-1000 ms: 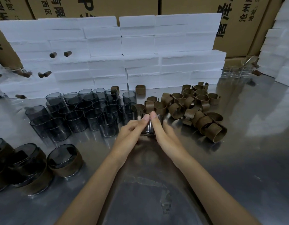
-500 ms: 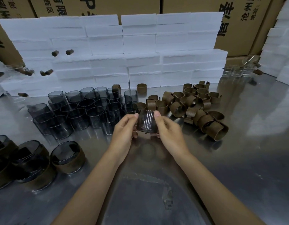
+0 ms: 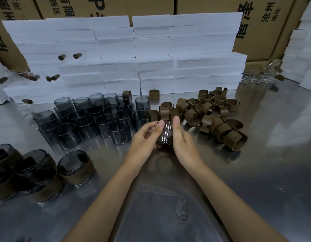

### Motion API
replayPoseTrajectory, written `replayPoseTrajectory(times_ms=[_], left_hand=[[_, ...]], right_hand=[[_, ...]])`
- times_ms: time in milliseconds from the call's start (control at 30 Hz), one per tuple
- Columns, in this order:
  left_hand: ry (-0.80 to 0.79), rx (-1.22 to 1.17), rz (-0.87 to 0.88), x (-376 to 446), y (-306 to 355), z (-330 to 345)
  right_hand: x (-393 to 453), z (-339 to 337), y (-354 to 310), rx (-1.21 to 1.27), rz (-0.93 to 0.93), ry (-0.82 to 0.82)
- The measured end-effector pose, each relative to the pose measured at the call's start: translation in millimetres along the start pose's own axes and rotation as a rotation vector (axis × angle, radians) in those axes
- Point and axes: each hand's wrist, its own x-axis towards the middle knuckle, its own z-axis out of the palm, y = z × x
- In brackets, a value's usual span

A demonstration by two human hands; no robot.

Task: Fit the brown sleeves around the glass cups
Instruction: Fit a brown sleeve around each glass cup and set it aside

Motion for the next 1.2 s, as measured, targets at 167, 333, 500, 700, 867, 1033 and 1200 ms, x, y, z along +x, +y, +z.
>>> replayPoseTrajectory(times_ms=[167, 333, 500, 700, 867, 1033, 1200], left_hand=[[0.081, -0.082, 0.010, 4.4, -8.3, -4.8], [0.084, -0.077, -0.030, 7.6, -10.6, -7.0], [0.036, -0.198, -0.113, 9.2, -7.3, -7.3], [-0.114, -0.198, -0.133, 6.6, -4.5, -4.5], [-0.056, -0.097, -0.109, 6.2, -5.9, -4.2], [0.063, -0.119, -0.023, 6.9, -11.2, -4.1], [0.057, -0.242, -0.093, 8.1, -7.8, -9.0]], right_hand=[[6.1, -2.6, 8.5, -0.046, -0.036, 0.044], [5.1, -3.1, 10.0, -0.057, -0.104, 0.102], [1.7, -2.4, -2.0, 0.082, -0.007, 0.064], [-3.7, -0.3, -7.6, 0.080, 0.011, -0.093], [-1.9, 0.2, -8.0, 0.119, 0.026, 0.055], [6.6, -3.2, 5.7, 0.107, 0.063, 0.135], [6.8, -6.8, 3.8, 0.197, 0.099, 0.115]])
